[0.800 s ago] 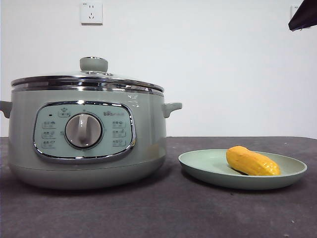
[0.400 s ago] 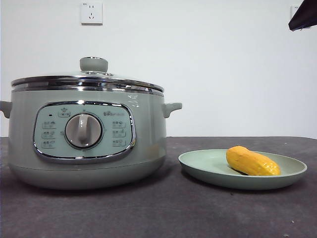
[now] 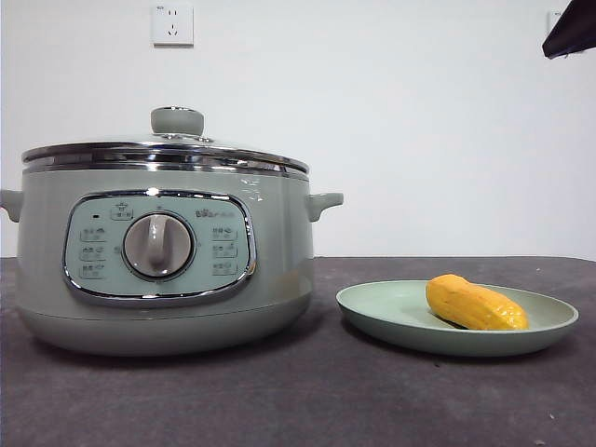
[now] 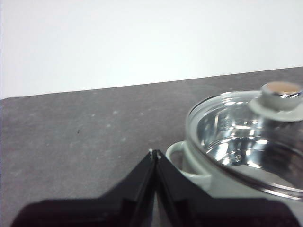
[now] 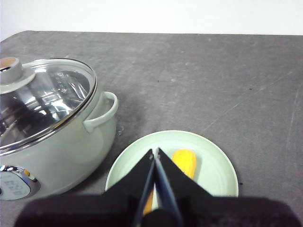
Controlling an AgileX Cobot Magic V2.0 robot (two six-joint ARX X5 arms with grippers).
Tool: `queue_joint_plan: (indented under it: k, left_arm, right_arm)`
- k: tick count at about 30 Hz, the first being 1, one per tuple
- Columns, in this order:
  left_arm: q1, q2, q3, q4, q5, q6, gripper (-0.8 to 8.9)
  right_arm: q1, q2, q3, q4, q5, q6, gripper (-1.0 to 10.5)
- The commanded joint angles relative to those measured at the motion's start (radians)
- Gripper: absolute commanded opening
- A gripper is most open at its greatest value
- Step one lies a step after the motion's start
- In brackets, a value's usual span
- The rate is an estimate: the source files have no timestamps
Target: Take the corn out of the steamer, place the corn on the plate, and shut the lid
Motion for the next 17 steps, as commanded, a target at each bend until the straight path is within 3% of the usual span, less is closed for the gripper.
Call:
queue_joint_plan:
  k: [1,7,17]
  left_arm:
    - [0.048,-0.026,-0.1,0.083,0.021,0.003,-0.04]
    - [0.085,-0.033,-0.253,0.212,0.045,-0.004,-0.03]
    - [0.111,-0.099,-0.357,0.211,0.051,-0.033,-0.03]
  right_arm:
    - [0.0,-0.001,-0.005,0.006,0.0,0.01,0.0]
    - [0.0,-0.001,-0.005,0.006,0.0,0.01,0.0]
    - [0.0,-0.001,-0.005,0.005,0.0,0.01,0.0]
